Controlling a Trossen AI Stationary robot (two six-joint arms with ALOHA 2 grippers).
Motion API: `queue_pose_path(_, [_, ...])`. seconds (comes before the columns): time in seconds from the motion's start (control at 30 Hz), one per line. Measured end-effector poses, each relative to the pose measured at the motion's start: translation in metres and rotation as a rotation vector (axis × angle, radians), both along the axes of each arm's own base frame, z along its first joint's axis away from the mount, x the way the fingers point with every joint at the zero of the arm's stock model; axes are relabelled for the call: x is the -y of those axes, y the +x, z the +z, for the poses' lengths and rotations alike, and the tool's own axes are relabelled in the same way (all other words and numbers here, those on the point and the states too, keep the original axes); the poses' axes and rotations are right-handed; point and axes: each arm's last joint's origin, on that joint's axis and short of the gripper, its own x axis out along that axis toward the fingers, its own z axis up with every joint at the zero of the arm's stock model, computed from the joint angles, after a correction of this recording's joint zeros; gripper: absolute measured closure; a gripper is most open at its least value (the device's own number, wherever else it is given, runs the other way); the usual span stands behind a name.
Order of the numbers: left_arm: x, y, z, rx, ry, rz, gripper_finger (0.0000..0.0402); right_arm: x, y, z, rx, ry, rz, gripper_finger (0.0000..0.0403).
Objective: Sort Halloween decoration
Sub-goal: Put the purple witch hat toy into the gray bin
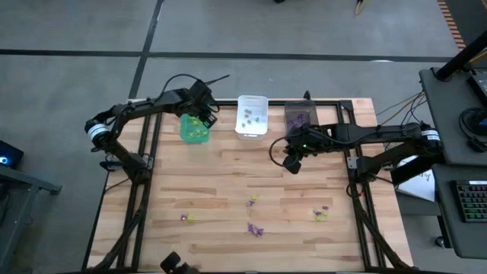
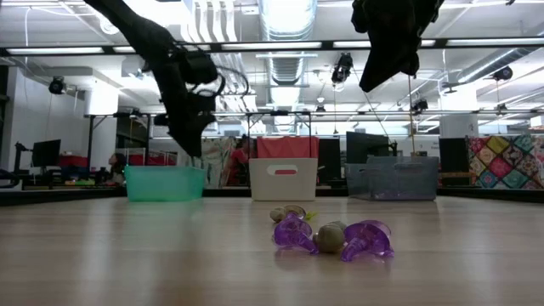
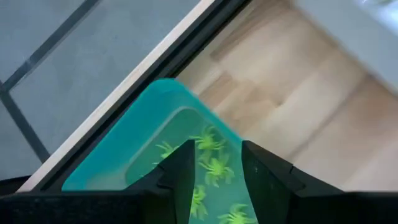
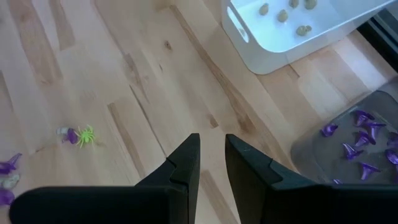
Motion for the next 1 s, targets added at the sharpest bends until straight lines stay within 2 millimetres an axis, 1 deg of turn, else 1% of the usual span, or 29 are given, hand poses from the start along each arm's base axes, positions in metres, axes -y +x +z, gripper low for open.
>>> queue_pose_path(0.13, [0.025,0.009,0.020,0.058,0.034,-0.064,0.0287,-0.005,0.001,-0.002,0.013,0.001,0.021,0.0335])
queue_pose_path(0.33, [0.076,0.025,0.046,0.157,0.069,-0.211,0.0287,-0.020,0.001,-0.004,0.017,0.057,0.021,0.0335])
queue_pose_path(0.5, [0.119,0.040,0.055,0.223,0.067,-0.342,0.0287,-0.037,0.002,-0.006,0.016,0.166,0.029,0.0335])
queue_pose_path(0.63, [0.151,0.051,0.059,0.278,0.075,-0.447,0.0287,-0.053,0.006,-0.016,-0.035,0.260,0.039,0.0335])
queue_pose_path(0.73, [0.172,0.058,0.062,0.319,0.081,-0.517,0.0287,-0.063,0.011,-0.029,-0.110,0.323,0.032,0.0335])
queue_pose_path(0.83, [0.187,0.061,0.064,0.340,0.080,-0.568,0.0287,-0.073,0.015,-0.045,-0.216,0.379,0.022,0.0335])
queue_pose_path(0.93, [0.196,0.062,0.064,0.348,0.079,-0.599,0.0287,-0.083,0.015,-0.062,-0.361,0.425,0.013,0.0335])
queue_pose_path(1.0, [0.200,0.062,0.064,0.348,0.076,-0.610,0.0287,-0.089,0.011,-0.072,-0.472,0.433,-0.005,0.0335])
